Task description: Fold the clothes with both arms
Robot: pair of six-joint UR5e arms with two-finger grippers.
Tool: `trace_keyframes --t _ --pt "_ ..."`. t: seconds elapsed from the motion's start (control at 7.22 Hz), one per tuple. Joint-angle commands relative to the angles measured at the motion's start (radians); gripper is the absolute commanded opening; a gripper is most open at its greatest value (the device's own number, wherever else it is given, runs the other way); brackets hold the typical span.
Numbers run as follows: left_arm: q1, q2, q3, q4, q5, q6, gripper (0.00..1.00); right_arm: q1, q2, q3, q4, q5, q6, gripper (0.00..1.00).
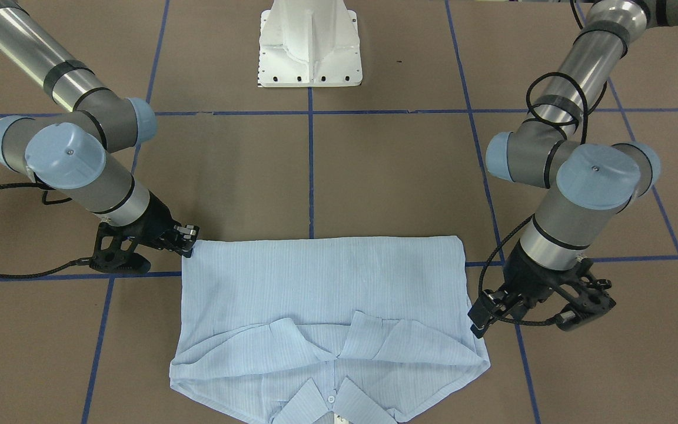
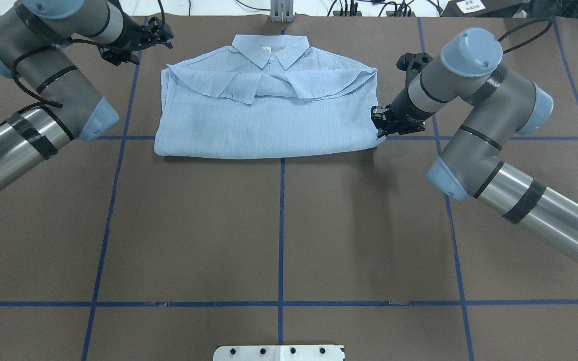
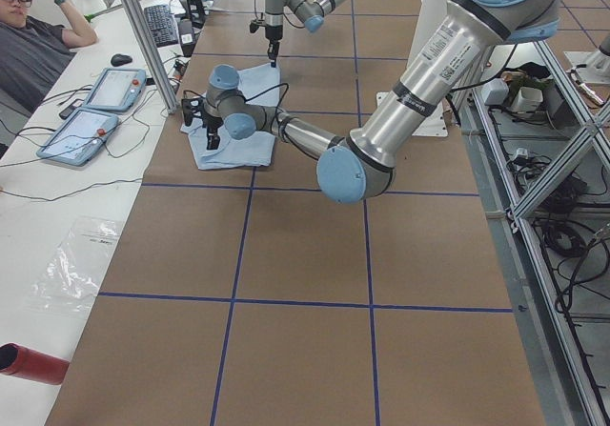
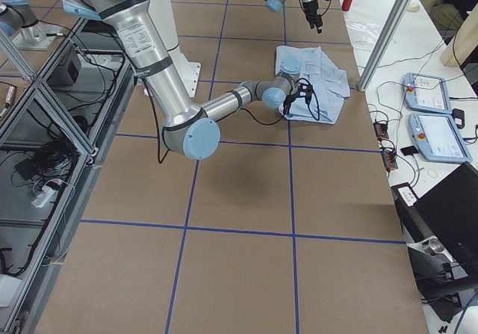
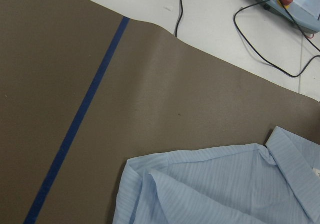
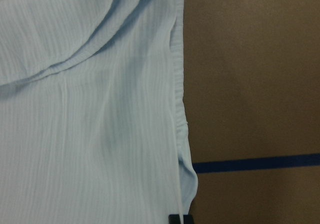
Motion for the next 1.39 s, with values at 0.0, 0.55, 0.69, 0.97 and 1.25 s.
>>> trace_keyframes --t 0.0,0.55,0.69,0.97,1.25 --pt "0.0 0.042 -0.053 0.0 -0.002 0.002 0.94 0.012 -0.199 0.232 0.002 0.03 -0.001 0.0" --pt "0.026 0.135 -0.2 0.003 0.0 -0.004 0.95 -0.188 -0.621 0.648 0.023 0.026 0.0 0.0" --pt "0.026 0.157 -0.228 0.003 -0.002 -0.004 0.95 -0.311 -0.683 0.703 0.053 0.026 0.002 0.0" --pt "0.028 0.201 -0.292 0.003 -0.002 -0.004 0.96 -0.547 -0.734 0.782 0.057 0.016 0.015 0.0" --pt "0.034 0.238 -0.349 0.0 -0.055 -0.004 0.99 -0.719 -0.725 0.781 0.057 -0.054 0.016 0.98"
